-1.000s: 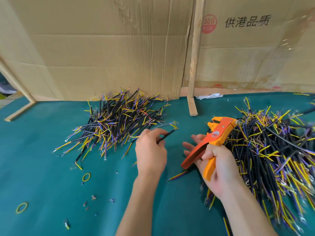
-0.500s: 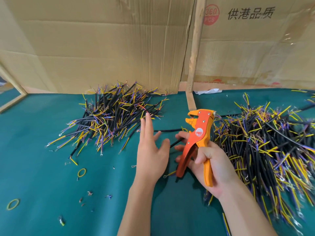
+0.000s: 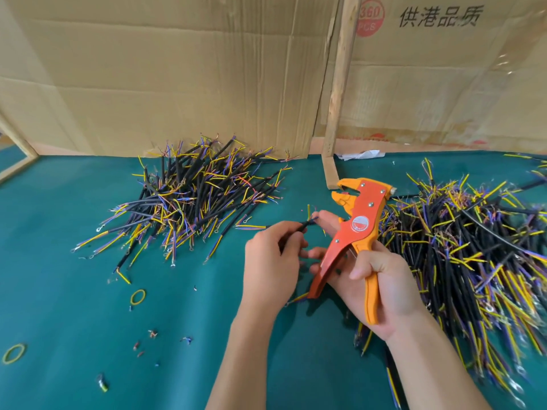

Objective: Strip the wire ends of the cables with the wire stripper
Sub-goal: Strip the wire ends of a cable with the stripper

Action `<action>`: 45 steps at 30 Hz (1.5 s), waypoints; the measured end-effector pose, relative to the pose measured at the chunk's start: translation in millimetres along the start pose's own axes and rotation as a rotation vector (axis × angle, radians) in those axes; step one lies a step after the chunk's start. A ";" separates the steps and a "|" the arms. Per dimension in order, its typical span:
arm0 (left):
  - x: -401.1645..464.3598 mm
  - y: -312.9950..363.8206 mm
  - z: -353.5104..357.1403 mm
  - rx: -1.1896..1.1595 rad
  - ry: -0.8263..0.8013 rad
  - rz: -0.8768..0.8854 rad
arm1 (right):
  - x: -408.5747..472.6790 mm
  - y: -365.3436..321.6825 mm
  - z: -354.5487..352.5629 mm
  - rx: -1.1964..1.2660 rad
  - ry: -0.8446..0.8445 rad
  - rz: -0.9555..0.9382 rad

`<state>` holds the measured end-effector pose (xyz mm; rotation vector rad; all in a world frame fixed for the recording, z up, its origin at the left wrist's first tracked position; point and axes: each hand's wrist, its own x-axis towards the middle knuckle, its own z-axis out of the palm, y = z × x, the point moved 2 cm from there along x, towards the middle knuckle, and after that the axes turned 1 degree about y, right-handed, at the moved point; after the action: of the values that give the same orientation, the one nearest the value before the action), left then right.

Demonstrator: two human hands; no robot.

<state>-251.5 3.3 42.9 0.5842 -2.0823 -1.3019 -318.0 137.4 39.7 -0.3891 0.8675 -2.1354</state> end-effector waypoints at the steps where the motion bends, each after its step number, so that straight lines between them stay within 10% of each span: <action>1: -0.1 -0.2 -0.8 -0.040 -0.011 -0.018 | 0.2 -0.8 -0.3 0.002 -0.002 -0.005; 22: 7.4 -9.0 -11.5 -0.392 0.086 -0.148 | -1.1 8.0 9.8 -0.082 0.095 0.210; 45: 10.2 -12.7 -23.7 -0.091 0.015 0.135 | -11.9 6.2 14.3 -0.297 -0.058 0.292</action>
<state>-241.7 -23.8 41.9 0.4060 -2.0022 -1.3025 -299.4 137.2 45.8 -0.4420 1.1383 -1.7248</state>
